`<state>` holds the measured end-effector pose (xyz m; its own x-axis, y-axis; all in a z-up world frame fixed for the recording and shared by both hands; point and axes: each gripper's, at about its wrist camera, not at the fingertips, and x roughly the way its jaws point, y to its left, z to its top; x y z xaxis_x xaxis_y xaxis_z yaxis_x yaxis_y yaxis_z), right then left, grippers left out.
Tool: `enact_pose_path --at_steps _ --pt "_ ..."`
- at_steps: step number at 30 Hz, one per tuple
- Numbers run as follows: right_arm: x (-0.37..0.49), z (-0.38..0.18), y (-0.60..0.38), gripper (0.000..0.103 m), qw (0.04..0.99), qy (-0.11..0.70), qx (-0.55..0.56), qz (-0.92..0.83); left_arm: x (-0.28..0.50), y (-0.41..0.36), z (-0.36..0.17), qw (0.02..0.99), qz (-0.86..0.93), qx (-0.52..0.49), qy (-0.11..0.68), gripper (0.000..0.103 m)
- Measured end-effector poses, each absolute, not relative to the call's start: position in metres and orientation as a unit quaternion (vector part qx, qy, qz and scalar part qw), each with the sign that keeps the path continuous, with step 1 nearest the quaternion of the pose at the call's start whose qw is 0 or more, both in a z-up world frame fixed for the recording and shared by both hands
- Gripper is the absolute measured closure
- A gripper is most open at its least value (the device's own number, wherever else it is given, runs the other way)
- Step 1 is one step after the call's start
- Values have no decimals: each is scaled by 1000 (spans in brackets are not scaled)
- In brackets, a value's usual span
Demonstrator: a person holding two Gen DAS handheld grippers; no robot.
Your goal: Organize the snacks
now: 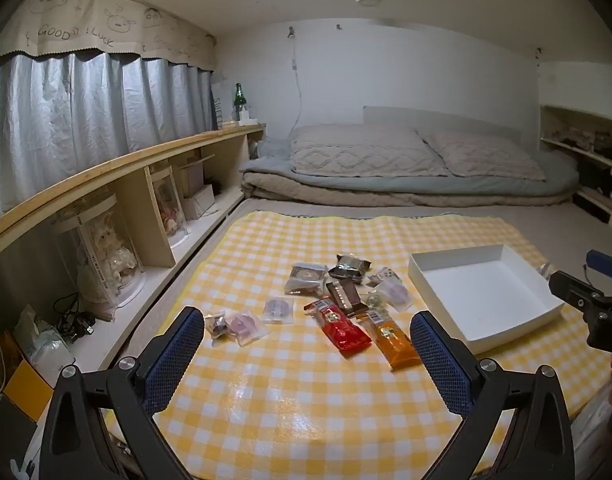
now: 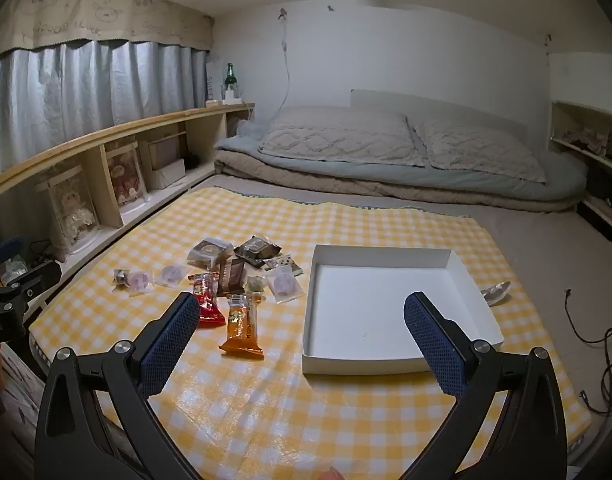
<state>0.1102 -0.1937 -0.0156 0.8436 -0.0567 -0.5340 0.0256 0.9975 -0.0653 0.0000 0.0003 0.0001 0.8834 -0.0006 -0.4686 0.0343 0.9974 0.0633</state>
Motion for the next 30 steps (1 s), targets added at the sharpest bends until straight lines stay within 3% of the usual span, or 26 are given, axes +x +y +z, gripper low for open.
enact_pose_path --at_steps 30 --pt "110 -13 -194 0 960 277 -31 -23 3 -5 -3 970 -9 36 239 0"
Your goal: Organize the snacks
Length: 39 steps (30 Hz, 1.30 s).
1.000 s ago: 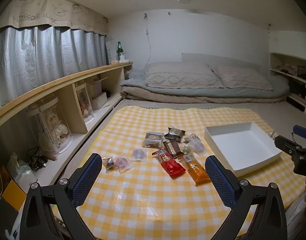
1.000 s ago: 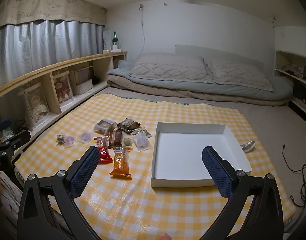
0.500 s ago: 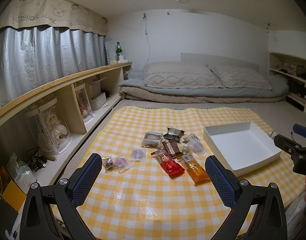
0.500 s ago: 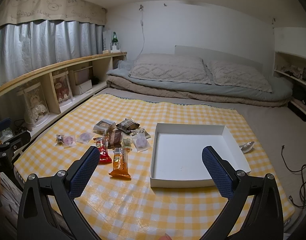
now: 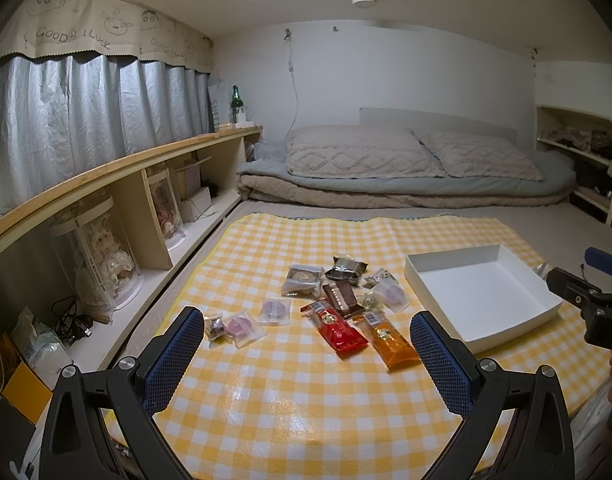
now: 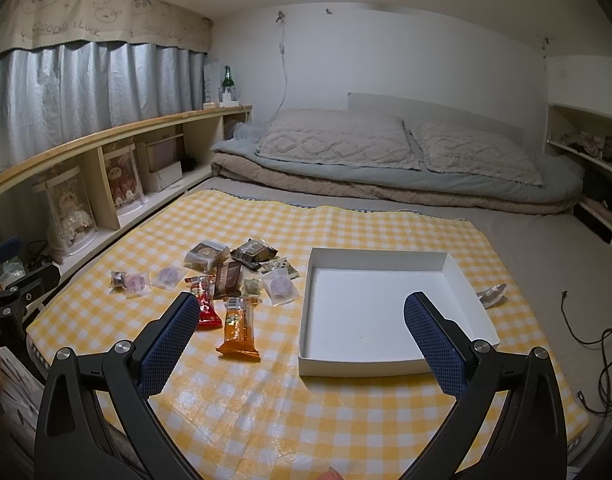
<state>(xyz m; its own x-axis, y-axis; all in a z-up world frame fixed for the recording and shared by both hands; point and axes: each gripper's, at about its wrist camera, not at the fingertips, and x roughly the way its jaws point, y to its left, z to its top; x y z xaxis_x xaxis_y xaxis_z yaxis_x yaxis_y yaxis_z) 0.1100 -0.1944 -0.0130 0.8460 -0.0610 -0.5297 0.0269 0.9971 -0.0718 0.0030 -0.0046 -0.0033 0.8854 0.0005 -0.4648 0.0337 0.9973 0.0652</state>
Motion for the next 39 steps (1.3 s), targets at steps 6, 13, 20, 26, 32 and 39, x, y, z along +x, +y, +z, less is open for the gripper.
enact_pose_path --at_steps 6,13,20,26,32,39 --pt "110 -14 -194 0 960 276 -32 -22 3 -4 -3 970 -9 36 239 0" --pt "111 -9 -197 0 960 276 -31 -22 2 -3 -3 970 -9 36 239 0" --pt "110 -12 -195 0 961 275 -32 -23 3 -4 -3 970 -9 36 239 0" --pt "110 -11 -195 0 961 275 -31 -23 2 -4 -3 970 -9 35 238 0" --pt "109 -11 -194 0 961 275 -32 -23 2 -3 -3 971 -9 35 238 0" --pt "111 -10 -195 0 961 274 -31 -23 0 -6 -2 971 -10 35 238 0"
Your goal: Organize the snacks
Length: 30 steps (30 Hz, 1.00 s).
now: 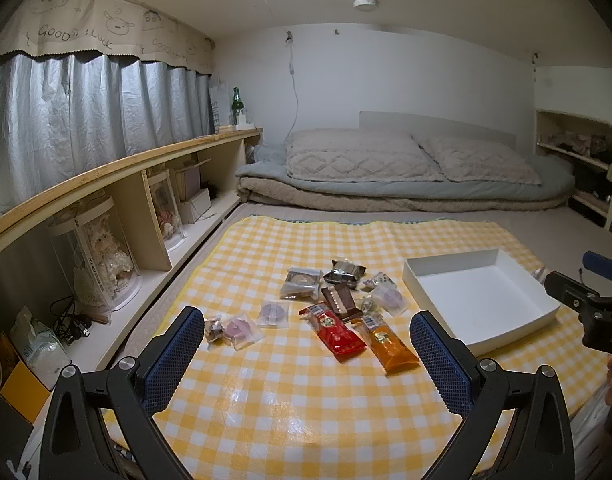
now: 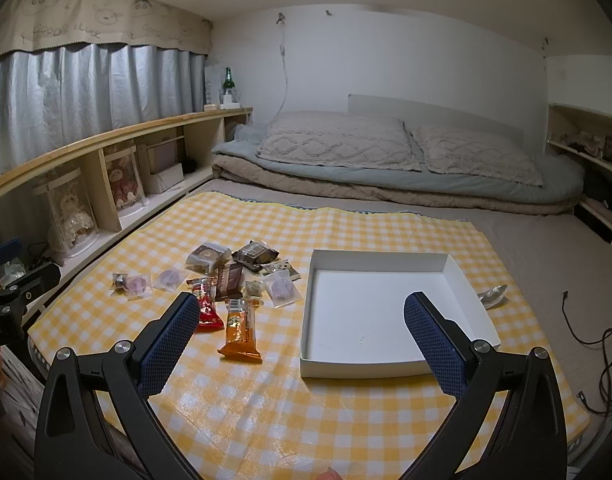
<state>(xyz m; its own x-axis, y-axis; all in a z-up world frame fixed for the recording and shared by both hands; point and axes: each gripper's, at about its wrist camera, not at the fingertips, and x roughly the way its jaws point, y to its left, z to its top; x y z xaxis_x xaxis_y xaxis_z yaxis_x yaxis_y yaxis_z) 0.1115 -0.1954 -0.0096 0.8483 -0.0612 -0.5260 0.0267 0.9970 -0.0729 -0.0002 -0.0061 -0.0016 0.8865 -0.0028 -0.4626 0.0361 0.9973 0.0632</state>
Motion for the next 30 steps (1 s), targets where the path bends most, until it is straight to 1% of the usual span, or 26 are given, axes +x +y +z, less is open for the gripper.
enact_pose_path --at_steps 11,16,26,30 --pt "110 -11 -197 0 961 274 -30 -23 1 -6 -2 971 -8 32 235 0" --pt "110 -2 -192 0 962 270 -28 -12 12 -12 17 973 -2 24 230 0" --pt "145 17 -178 0 959 276 -51 31 34 -12 40 977 8 33 209 0" --pt "167 18 -178 0 956 286 -49 41 57 -9 50 978 24 36 205 0"
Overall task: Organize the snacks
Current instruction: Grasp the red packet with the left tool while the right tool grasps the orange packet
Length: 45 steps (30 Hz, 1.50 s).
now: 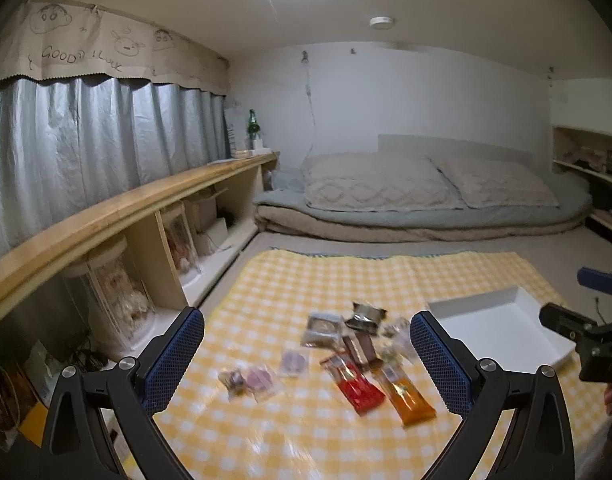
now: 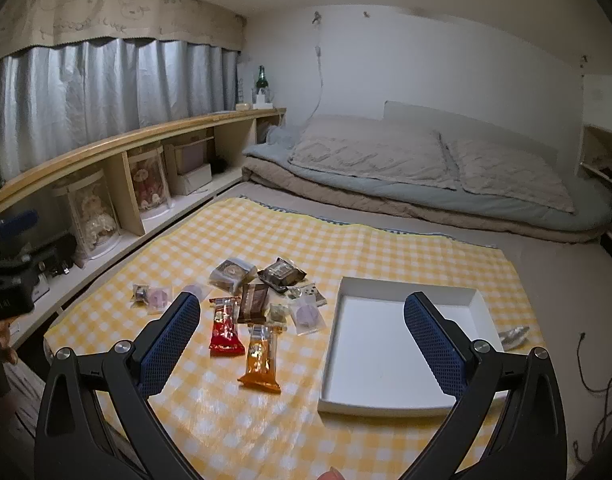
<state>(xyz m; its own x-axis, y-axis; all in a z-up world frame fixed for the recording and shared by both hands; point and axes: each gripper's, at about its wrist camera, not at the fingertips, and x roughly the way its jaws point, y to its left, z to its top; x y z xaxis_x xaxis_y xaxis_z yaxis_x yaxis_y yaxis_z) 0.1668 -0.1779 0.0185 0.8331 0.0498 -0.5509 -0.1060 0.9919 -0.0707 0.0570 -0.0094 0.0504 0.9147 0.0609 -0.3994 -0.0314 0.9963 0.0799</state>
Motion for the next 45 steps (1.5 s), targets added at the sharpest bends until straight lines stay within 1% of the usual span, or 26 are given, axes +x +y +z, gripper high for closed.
enact_pose_path --at_steps 7,14,19,22,26,30,31,33,34,36,39,40,43,45 --pt "217 12 -179 0 945 319 -39 59 132 1 57 973 48 40 220 0" --pt "272 -18 -183 0 928 364 -24 70 218 18 39 961 67 32 265 0" --pt "306 -53 -181 0 903 420 -14 89 277 36 12 941 80 15 329 0" --pt "324 -76 -180 0 879 464 17 109 308 41 0 927 79 -13 366 0" --pt "346 -106 -176 0 845 518 58 121 340 35 -23 897 48 -50 437 0" --pt "360 -139 -169 0 807 572 83 119 382 31 -47 867 28 -86 490 0" --pt "362 -147 -167 2 799 583 89 121 390 34 -51 863 26 -90 496 1" --pt "364 -162 -162 11 782 602 96 127 407 31 -63 853 24 -94 512 5" --pt "365 -169 -160 13 774 612 98 131 416 30 -70 849 25 -95 520 5" --pt "365 -184 -155 22 758 631 96 132 432 29 -84 838 28 -98 536 5" --pt "363 -201 -150 30 741 653 91 131 447 24 -108 828 31 -99 552 5" --pt "362 -206 -149 31 735 659 89 131 448 21 -115 824 31 -95 557 5" --pt "361 -216 -147 35 724 672 84 131 462 13 -137 808 27 -91 581 0" --pt "359 -222 -145 47 716 681 77 133 466 9 -148 794 31 -101 598 0"
